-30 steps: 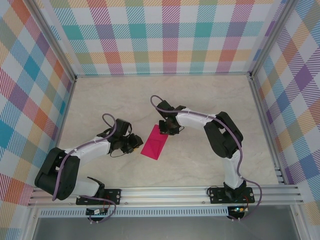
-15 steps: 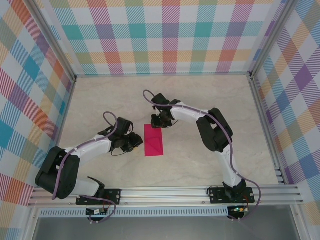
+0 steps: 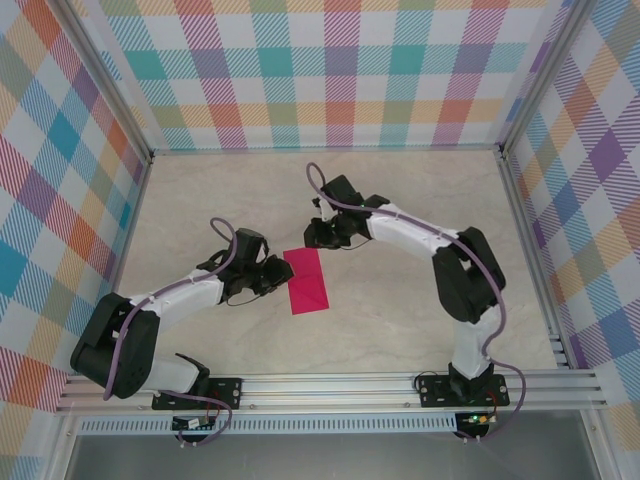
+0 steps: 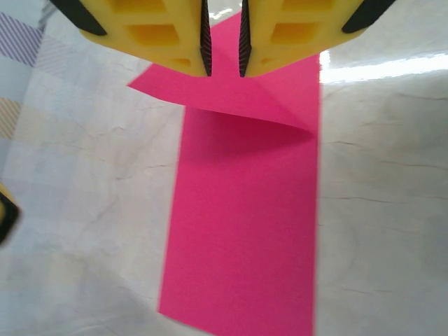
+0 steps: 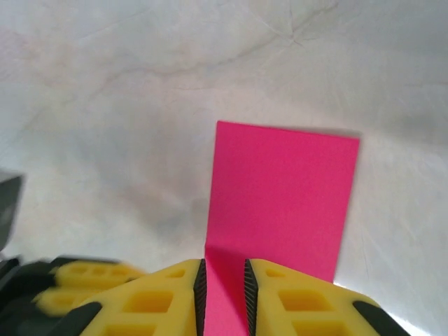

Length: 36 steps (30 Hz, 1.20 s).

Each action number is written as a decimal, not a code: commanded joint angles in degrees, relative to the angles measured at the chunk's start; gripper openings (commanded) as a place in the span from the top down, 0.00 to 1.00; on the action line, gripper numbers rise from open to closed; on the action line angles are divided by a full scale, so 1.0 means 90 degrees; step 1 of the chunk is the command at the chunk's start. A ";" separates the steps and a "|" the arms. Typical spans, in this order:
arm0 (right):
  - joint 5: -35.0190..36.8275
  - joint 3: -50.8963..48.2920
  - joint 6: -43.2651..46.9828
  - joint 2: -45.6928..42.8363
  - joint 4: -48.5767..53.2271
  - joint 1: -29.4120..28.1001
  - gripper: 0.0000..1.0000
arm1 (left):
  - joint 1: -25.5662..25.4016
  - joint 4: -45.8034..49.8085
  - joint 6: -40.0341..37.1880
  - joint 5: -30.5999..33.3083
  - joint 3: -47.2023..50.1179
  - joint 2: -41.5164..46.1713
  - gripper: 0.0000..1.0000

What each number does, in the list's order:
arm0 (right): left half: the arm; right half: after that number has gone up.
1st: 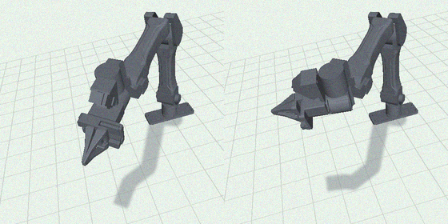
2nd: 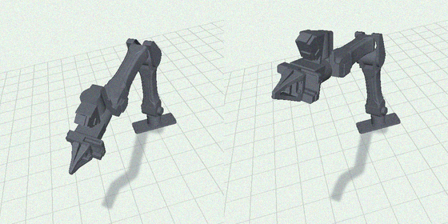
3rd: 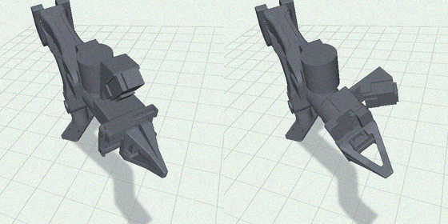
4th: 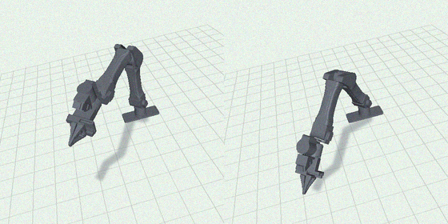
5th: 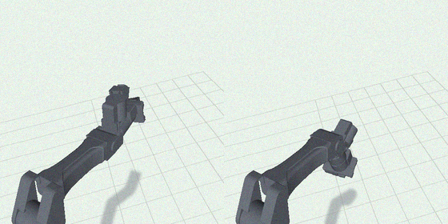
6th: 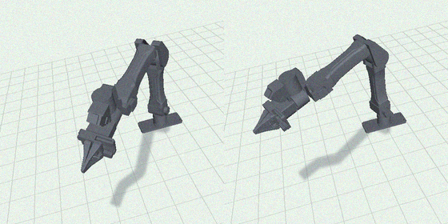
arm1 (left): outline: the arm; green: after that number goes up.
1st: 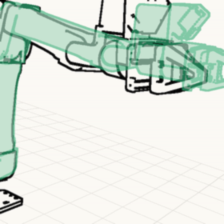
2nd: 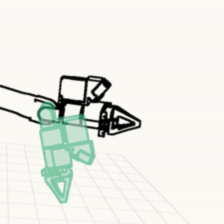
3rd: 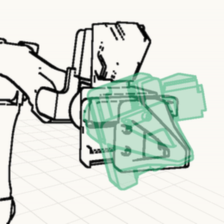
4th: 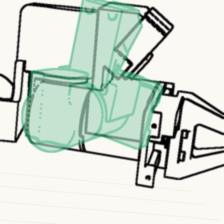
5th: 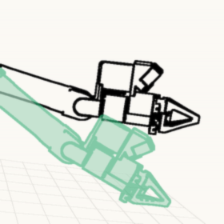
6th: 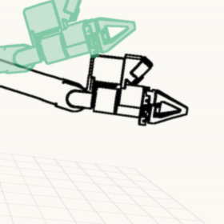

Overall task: Fold a paper plane with a square sheet of paper (pick it up from the middle)
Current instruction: Rotate the paper at the center of the table, then first fold the paper in half at the center of the table.

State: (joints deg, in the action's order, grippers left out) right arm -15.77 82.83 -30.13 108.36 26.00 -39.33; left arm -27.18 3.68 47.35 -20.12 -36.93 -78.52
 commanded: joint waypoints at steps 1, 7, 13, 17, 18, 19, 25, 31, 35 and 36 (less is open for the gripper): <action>-0.0330 -0.0719 -0.0483 -0.0431 -0.0249 -0.0002 0.79 | -0.0205 -0.0567 0.0069 -0.0394 0.0099 -0.0115 0.83; -0.0448 -0.1407 -0.0510 -0.0850 -0.0329 -0.0015 0.82 | -0.0432 -0.0796 0.0242 -0.0295 0.0040 -0.0682 0.90; -0.0676 -0.1561 -0.0267 -0.0925 -0.0298 -0.0010 0.82 | -0.0456 -0.0785 0.0341 0.0092 -0.0013 -0.0976 0.91; -0.0947 -0.1698 -0.0142 -0.0964 -0.0346 -0.0015 0.82 | -0.0463 -0.0751 0.0393 0.0274 -0.0053 -0.1186 0.91; -0.0981 -0.1742 -0.0135 -0.0980 -0.0376 -0.0024 0.82 | -0.0471 -0.0751 0.0403 0.0322 -0.0031 -0.1214 0.91; -0.1008 -0.1770 -0.0121 -0.0994 -0.0396 -0.0041 0.82 | -0.0466 -0.0746 0.0403 0.0383 -0.0018 -0.1243 0.91; -0.0974 -0.1705 -0.0141 -0.0843 -0.0445 -0.0312 0.83 | -0.0471 -0.0701 0.0342 0.0436 -0.0037 -0.1305 0.91; -0.0808 -0.1406 -0.0433 -0.0274 -0.0444 -0.0539 0.85 | -0.0466 -0.0531 0.0279 0.0436 -0.0119 -0.1425 0.91; -0.0736 -0.1337 -0.0573 0.0026 -0.0459 -0.0563 0.86 | -0.0467 -0.0536 0.0204 0.0295 -0.0200 -0.1579 0.91; -0.0764 -0.1315 -0.0582 0.0108 -0.0456 -0.0562 0.86 | -0.0465 -0.0514 0.0171 0.0274 -0.0211 -0.1597 0.91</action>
State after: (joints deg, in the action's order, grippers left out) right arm -22.94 69.45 -33.98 107.35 22.26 -44.38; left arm -30.89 -2.09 50.06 -17.54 -37.93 -91.35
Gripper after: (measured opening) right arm 0.138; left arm 0.089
